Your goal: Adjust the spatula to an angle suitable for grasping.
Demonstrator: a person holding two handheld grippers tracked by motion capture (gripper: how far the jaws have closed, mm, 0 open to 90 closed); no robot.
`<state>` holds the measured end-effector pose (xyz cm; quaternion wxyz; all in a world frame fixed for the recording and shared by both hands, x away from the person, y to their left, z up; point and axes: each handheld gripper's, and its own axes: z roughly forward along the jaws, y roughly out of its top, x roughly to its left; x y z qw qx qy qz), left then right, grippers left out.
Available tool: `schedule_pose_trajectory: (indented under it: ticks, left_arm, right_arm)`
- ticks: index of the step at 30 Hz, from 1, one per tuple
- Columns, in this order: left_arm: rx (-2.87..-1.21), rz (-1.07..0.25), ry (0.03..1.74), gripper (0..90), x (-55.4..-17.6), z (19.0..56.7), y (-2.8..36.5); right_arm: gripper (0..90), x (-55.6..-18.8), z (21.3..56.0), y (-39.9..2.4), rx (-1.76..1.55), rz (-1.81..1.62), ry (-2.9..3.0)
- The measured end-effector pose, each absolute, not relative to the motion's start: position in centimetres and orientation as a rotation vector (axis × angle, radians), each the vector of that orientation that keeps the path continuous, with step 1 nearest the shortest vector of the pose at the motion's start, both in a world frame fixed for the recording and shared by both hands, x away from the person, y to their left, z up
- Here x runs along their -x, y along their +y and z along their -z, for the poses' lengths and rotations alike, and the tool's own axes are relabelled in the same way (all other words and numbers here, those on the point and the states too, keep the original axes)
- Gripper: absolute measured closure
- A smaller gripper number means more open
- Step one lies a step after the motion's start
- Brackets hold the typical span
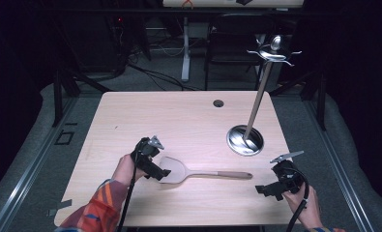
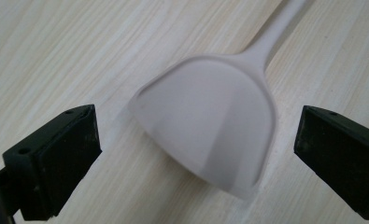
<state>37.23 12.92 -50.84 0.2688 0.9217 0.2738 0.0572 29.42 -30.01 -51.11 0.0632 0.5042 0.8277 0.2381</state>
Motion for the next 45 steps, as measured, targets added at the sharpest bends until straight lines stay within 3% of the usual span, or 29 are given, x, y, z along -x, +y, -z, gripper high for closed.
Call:
schedule_pose_trajectory:
  ticks: [12, 19, 21, 26, 27, 45]
  left_arm:
    - [-2.579, -0.087, 0.590, 0.7, -37.9, 51.2, 8.3]
    - [-2.621, -0.043, 0.519, 17.8, -38.1, 51.8, 6.0]
    - [-2.626, -0.029, 0.504, 27.3, -38.1, 52.1, 5.4]
    - [-2.658, -0.021, 0.492, 35.6, -38.1, 53.0, 4.0]
    - [-2.664, -0.014, 0.490, 42.0, -38.1, 53.2, 3.7]
    - [-2.675, -0.075, 0.524, 64.1, -38.1, 55.3, 1.5]
  right_arm:
    - [0.0, -29.7, 51.4, -29.9, -1.507, -0.725, 2.533]
    - [0.0, -29.6, 51.4, -29.9, -1.505, -0.714, 2.538]
    - [0.0, -29.6, 51.5, -30.0, -1.511, -0.721, 2.538]
    - [0.0, -29.6, 51.5, -30.1, -1.509, -0.708, 2.536]
    - [0.0, -29.6, 51.5, -30.1, -1.508, -0.702, 2.544]
    - [0.0, -29.6, 51.4, -30.0, -1.487, -0.660, 2.543]
